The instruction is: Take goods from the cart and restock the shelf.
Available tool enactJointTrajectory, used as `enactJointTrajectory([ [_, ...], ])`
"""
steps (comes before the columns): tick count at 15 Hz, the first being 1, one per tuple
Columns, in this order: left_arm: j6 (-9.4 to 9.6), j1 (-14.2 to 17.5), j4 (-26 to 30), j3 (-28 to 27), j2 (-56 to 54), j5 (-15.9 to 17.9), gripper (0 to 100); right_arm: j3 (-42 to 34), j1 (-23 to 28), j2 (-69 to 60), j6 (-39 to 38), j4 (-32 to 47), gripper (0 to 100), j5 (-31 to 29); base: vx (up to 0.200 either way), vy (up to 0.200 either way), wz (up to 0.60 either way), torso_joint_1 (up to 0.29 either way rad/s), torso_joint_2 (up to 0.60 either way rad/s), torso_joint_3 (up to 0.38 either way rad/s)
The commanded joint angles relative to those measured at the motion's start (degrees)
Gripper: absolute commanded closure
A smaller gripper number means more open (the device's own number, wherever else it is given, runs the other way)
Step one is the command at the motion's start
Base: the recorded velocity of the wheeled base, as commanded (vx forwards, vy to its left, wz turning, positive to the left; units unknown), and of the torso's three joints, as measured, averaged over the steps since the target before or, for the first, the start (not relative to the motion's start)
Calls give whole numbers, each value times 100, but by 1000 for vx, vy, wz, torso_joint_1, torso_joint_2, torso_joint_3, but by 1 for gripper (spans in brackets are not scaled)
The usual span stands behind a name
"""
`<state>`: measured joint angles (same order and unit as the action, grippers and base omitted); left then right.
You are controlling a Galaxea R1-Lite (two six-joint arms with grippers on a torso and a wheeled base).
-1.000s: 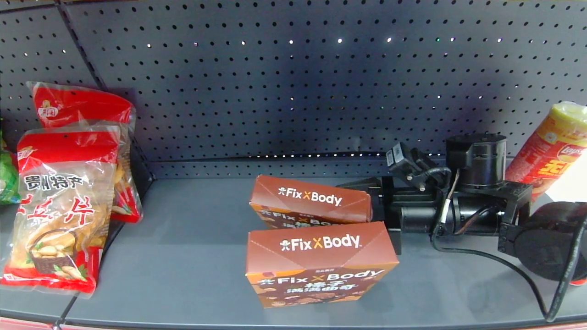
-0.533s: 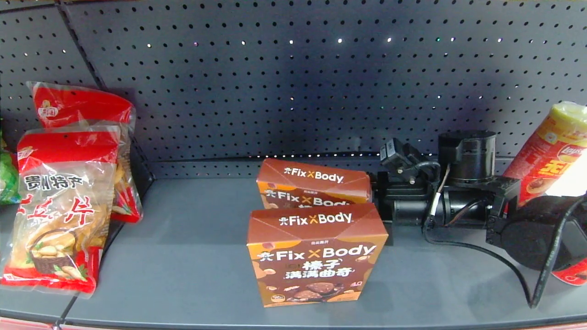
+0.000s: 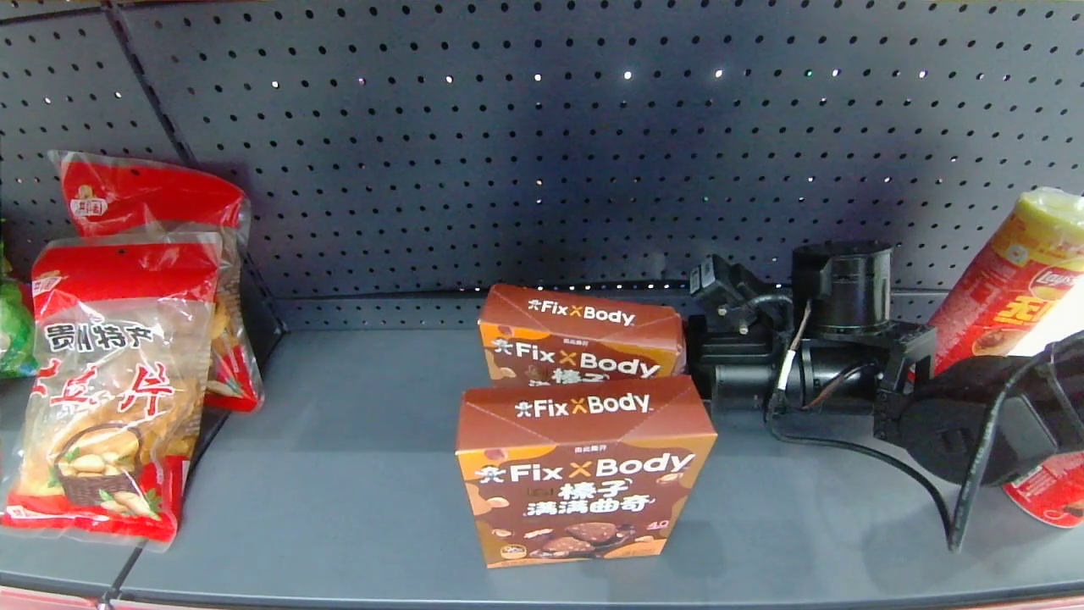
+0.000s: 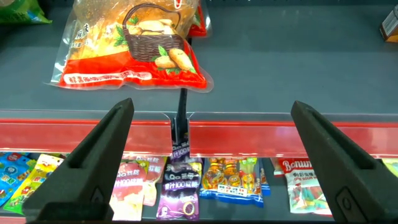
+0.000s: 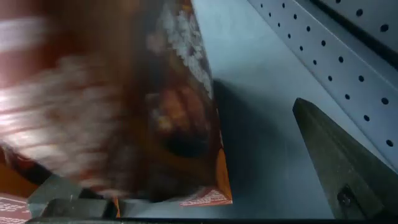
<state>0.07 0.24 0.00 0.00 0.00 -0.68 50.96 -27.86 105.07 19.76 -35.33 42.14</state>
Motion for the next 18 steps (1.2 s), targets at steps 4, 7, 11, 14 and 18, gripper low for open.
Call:
enactJointTrajectory([
  [4, 1, 2, 0, 0, 0, -2, 0, 28, 140, 5, 1, 0, 0, -22, 0, 0, 0, 0, 0, 0],
  [7, 1, 2, 0, 0, 0, -2, 0, 20, 289, -22, 1, 0, 0, -39, 0, 0, 0, 0, 0, 0],
  [11, 1, 2, 0, 0, 0, -2, 0, 20, 413, -57, 1, 0, 0, -31, 0, 0, 0, 0, 0, 0],
  [14, 1, 2, 0, 0, 0, -2, 0, 28, 492, -57, 10, 0, 0, -31, 0, 0, 0, 0, 0, 0],
  [18, 1, 2, 0, 0, 0, -2, 0, -95, 492, -136, 10, 0, 0, -22, 0, 0, 0, 0, 0, 0],
])
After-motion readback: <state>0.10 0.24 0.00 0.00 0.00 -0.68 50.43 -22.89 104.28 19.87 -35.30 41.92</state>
